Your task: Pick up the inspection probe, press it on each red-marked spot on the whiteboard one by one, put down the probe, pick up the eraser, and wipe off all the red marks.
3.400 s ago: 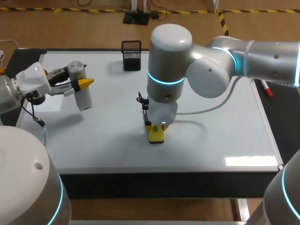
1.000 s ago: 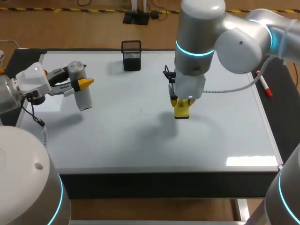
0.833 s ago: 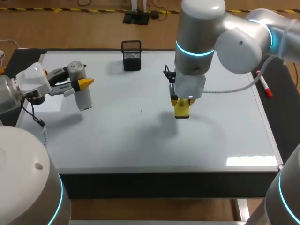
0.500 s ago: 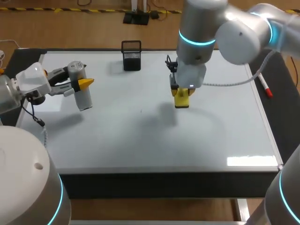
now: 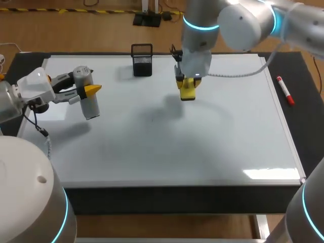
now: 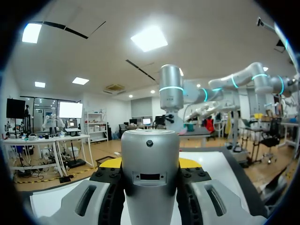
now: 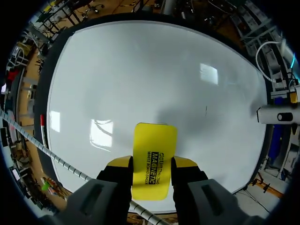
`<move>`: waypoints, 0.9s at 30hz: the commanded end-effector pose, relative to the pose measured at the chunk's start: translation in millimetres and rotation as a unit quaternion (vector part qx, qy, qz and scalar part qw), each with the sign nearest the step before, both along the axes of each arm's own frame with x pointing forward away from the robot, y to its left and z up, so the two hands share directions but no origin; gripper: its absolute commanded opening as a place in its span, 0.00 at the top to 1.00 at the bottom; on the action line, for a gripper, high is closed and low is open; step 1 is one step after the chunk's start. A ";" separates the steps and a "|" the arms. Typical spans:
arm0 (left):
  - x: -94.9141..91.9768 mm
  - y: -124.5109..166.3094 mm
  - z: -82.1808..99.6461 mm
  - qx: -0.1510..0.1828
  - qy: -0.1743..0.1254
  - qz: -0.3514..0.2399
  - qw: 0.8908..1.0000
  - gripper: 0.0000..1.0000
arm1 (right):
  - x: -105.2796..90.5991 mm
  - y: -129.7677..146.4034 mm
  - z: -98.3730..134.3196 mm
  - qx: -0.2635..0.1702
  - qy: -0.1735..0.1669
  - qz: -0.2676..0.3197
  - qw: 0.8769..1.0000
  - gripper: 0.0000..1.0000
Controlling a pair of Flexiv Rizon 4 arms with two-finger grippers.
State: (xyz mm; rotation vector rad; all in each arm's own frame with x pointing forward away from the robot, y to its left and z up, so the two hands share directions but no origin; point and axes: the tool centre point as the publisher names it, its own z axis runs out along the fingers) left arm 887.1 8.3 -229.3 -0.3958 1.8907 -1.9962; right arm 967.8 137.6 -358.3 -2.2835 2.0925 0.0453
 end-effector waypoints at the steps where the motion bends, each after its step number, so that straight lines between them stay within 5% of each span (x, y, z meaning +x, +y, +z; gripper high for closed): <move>1: -0.3 0.1 0.9 0.000 0.000 0.000 1.000 1.00 | 27.5 1.9 -9.8 -0.001 0.028 -0.003 1.000 1.00; 27: -0.3 0.1 0.9 0.000 0.000 0.000 1.000 1.00 | 52.5 -20.5 -40.6 0.004 0.023 -0.002 1.000 1.00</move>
